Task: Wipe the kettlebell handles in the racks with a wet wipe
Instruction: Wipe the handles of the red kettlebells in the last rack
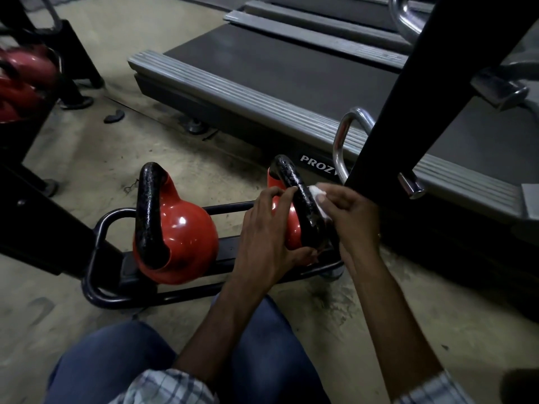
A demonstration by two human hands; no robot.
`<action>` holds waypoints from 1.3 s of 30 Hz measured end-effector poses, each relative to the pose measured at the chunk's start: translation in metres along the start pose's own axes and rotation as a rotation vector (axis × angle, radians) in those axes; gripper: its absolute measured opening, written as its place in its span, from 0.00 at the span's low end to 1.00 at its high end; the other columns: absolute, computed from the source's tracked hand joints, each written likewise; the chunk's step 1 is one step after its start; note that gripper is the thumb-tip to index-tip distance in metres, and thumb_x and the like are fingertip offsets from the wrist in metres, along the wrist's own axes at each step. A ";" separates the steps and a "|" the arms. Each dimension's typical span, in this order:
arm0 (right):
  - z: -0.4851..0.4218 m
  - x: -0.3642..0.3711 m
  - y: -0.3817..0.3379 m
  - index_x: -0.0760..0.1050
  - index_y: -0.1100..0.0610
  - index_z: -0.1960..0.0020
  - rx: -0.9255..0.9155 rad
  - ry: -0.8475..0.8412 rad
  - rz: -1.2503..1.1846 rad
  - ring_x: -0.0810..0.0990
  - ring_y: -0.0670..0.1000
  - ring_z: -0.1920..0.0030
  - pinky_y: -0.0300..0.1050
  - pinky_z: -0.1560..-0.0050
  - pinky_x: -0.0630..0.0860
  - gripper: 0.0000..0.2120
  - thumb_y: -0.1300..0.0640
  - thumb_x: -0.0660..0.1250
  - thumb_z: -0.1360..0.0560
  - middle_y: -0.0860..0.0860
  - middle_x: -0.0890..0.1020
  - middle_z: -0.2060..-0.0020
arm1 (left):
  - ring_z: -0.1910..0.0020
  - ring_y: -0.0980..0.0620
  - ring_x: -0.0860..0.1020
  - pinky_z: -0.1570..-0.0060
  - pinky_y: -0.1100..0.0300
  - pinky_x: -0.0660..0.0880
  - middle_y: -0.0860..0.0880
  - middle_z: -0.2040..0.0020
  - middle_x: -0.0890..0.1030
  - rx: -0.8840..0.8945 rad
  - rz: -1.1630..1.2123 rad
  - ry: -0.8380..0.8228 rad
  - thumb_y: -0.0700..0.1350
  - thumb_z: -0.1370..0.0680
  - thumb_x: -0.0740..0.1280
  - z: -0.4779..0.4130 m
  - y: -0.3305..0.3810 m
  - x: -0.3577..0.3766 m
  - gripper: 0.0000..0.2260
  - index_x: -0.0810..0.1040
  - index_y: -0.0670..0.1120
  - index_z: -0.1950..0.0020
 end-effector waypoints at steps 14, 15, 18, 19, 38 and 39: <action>-0.111 0.075 -0.023 0.82 0.66 0.45 0.063 -0.307 0.264 0.79 0.48 0.65 0.37 0.63 0.77 0.08 0.65 0.72 0.24 0.57 0.84 0.61 | 0.32 0.49 0.67 0.35 0.52 0.69 0.50 0.27 0.64 -0.008 -0.005 -0.009 0.58 0.38 0.80 0.000 -0.002 0.001 0.48 0.61 0.54 0.23; -0.112 0.074 -0.033 0.82 0.64 0.46 -0.043 -0.347 0.344 0.80 0.47 0.65 0.36 0.65 0.76 0.08 0.63 0.73 0.24 0.58 0.85 0.60 | 0.31 0.49 0.67 0.35 0.52 0.69 0.50 0.27 0.64 -0.007 -0.001 -0.009 0.58 0.38 0.80 0.000 -0.002 0.001 0.48 0.61 0.54 0.23; -0.111 0.080 -0.061 0.86 0.59 0.50 -0.280 -0.456 0.674 0.80 0.45 0.66 0.39 0.64 0.75 0.07 0.59 0.77 0.27 0.58 0.86 0.62 | 0.31 0.50 0.67 0.34 0.52 0.68 0.50 0.27 0.63 -0.014 0.005 -0.016 0.58 0.37 0.80 -0.001 -0.003 0.002 0.48 0.60 0.55 0.22; -0.111 0.085 -0.068 0.86 0.57 0.52 -0.293 -0.491 0.747 0.80 0.46 0.66 0.40 0.63 0.76 0.06 0.57 0.78 0.29 0.56 0.86 0.62 | 0.31 0.50 0.67 0.34 0.52 0.69 0.51 0.27 0.63 -0.018 0.004 -0.016 0.58 0.37 0.80 -0.001 -0.003 0.002 0.48 0.60 0.56 0.23; -0.016 0.061 -0.084 0.84 0.49 0.56 -0.684 -0.468 1.010 0.77 0.44 0.58 0.40 0.57 0.71 0.02 0.53 0.74 0.29 0.43 0.77 0.59 | 0.30 0.49 0.65 0.33 0.51 0.66 0.49 0.26 0.62 -0.159 0.051 0.062 0.65 0.44 0.80 0.002 -0.019 0.001 0.58 0.56 0.51 0.21; 0.000 0.049 -0.081 0.83 0.50 0.56 -0.712 -0.435 0.993 0.77 0.45 0.57 0.41 0.57 0.72 0.02 0.53 0.75 0.28 0.44 0.77 0.59 | 0.30 0.49 0.65 0.33 0.50 0.66 0.49 0.25 0.61 -0.146 0.060 0.045 0.65 0.44 0.80 0.001 -0.019 0.002 0.58 0.55 0.51 0.20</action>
Point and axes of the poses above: each hand's wrist, its own z-axis away from the middle knuckle, its own x-axis out of the palm, y = z × x, the point moved 6 cm from there along -z, towards the middle knuckle
